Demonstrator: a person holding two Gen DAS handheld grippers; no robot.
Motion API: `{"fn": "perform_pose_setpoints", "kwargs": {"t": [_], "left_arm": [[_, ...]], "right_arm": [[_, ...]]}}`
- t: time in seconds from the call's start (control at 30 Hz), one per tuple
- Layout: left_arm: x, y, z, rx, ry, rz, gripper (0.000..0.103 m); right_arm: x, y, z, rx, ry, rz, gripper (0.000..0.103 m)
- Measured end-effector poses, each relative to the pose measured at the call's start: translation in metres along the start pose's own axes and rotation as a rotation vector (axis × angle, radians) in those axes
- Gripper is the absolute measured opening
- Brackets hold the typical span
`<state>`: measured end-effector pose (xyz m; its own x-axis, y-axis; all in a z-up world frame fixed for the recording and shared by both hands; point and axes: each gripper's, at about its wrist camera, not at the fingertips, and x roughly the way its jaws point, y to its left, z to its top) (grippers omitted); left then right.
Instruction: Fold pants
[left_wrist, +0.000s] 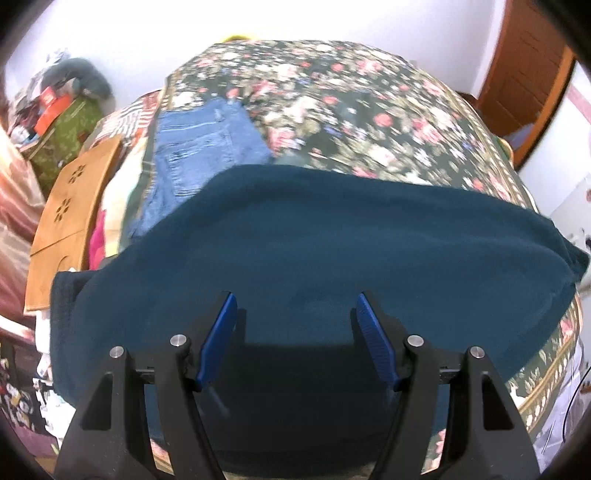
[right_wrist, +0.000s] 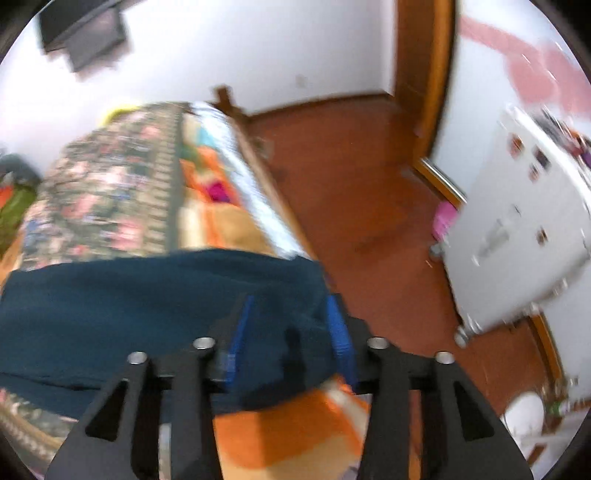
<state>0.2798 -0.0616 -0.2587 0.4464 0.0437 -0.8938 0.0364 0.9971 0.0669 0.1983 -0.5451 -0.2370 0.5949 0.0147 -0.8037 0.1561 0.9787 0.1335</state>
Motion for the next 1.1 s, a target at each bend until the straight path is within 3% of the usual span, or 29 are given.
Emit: {"fn": "perform_pose_setpoints", "kwargs": {"t": [0.07,0.17,0.33,0.5,0.63,0.77,0.87,0.97,1.1], "left_arm": [[0.006,-0.011,-0.004,0.029,0.022,-0.013,0.067],[0.015,-0.018,-0.013,0.035,0.065,-0.047,0.067],[0.005,-0.027,-0.027,0.1,0.047,-0.027,0.073],[-0.001,-0.027,-0.041,0.13,0.033,-0.031,0.075],[-0.006,-0.026,-0.046,0.138,0.027,-0.04,0.075],[-0.014,-0.017,-0.043,0.103,0.025,-0.053,0.075],[-0.027,-0.002,-0.031,0.059,-0.026,-0.027,0.075],[-0.036,0.012,-0.016,0.019,-0.068,0.003,0.075],[-0.035,0.028,-0.002,0.0,-0.099,0.064,0.075]], "right_arm": [[-0.003,0.023,-0.002,-0.047,-0.013,0.079,0.043],[0.013,0.052,-0.008,-0.1,0.036,0.168,0.043],[0.049,0.062,-0.044,-0.135,0.178,0.175,0.043],[0.026,0.045,-0.058,-0.082,0.138,0.213,0.043],[0.012,0.048,-0.063,-0.125,0.14,0.191,0.043],[0.001,0.048,-0.054,-0.16,0.147,0.165,0.043],[-0.005,0.041,-0.037,-0.124,0.103,0.145,0.043],[-0.007,0.037,-0.018,-0.057,0.074,0.174,0.043],[-0.001,0.067,-0.007,-0.043,0.072,0.269,0.043]]}}
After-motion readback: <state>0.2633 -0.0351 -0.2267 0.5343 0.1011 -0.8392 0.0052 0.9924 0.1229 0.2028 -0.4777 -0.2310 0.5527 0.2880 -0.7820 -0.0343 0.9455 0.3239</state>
